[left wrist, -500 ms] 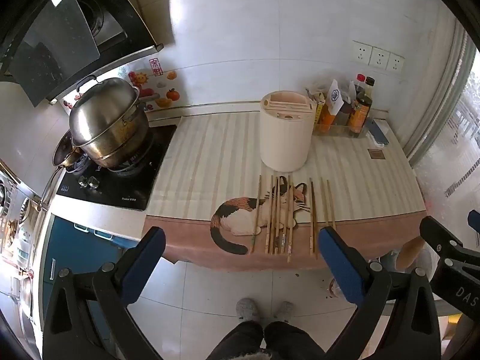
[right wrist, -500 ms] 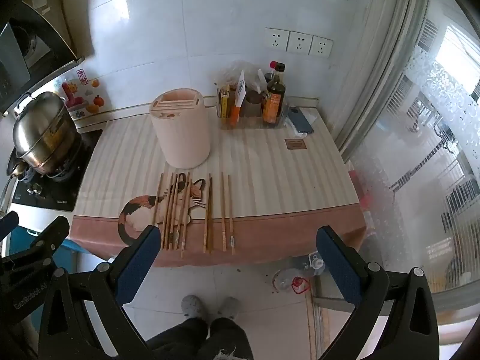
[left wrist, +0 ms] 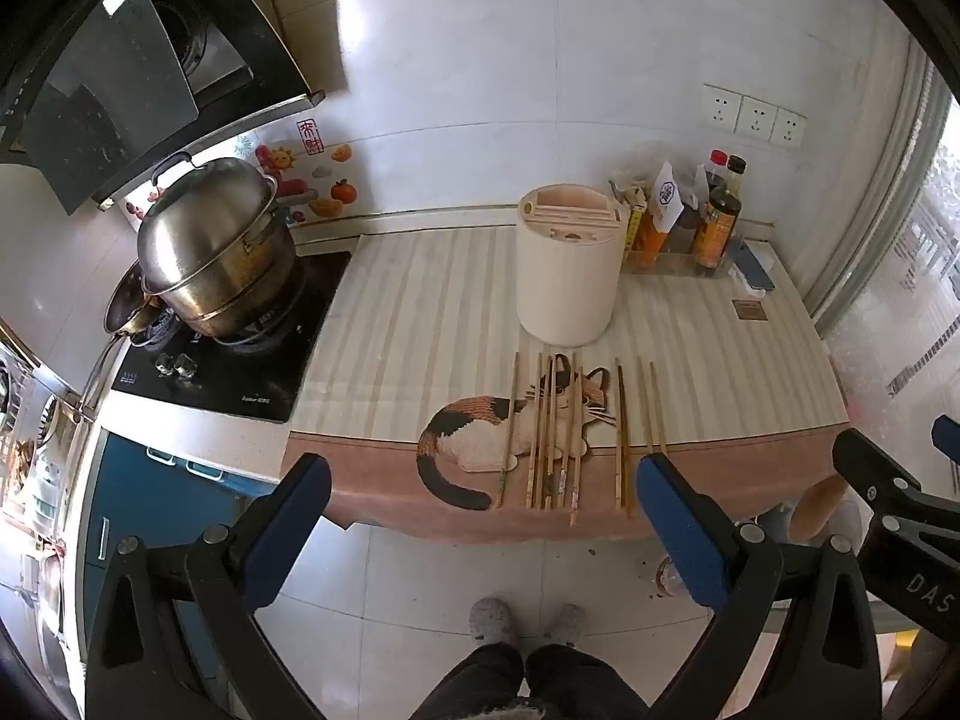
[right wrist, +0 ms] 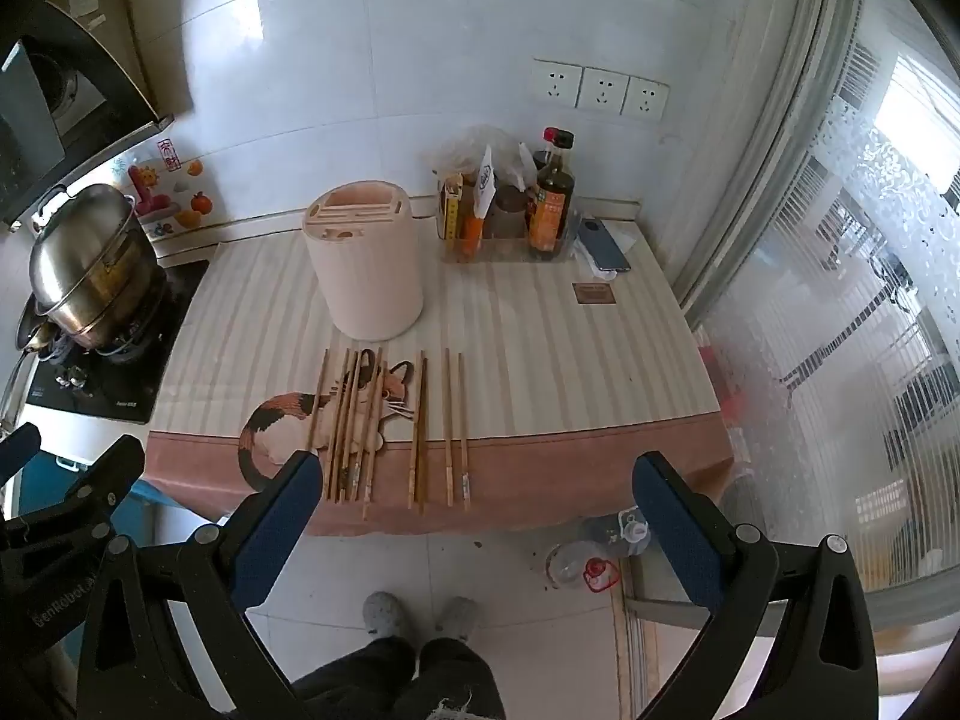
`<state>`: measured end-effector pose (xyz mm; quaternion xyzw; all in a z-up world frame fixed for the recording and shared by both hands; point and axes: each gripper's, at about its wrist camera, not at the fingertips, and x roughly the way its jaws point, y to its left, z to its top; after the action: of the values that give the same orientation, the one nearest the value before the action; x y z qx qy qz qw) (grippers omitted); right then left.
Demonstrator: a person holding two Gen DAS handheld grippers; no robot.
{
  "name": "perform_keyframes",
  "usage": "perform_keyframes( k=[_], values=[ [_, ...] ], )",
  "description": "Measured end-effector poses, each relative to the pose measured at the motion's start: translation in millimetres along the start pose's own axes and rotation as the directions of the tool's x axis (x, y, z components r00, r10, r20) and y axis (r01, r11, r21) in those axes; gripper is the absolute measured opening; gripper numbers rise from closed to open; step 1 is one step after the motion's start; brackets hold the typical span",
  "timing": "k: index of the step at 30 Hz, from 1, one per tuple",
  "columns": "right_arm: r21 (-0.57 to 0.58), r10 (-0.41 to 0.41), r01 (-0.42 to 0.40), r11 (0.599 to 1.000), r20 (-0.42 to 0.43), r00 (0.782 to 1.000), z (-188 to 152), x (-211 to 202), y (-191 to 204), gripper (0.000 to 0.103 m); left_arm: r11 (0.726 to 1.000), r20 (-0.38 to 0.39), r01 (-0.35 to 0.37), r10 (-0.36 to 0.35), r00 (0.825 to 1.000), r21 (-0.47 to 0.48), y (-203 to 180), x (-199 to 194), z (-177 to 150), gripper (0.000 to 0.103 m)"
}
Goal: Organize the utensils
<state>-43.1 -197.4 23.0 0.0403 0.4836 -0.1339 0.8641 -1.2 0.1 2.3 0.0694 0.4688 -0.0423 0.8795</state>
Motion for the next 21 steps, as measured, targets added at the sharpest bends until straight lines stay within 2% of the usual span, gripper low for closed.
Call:
perform_keyframes(
  k=[21],
  values=[
    [-0.007,-0.008,0.008,1.000,0.010,1.000,5.0,-0.7,-3.2,0.103,1.000,-0.002,0.008,-0.008,1.000,-0.006,-7.6,-0.2,7.2,0.103]
  ],
)
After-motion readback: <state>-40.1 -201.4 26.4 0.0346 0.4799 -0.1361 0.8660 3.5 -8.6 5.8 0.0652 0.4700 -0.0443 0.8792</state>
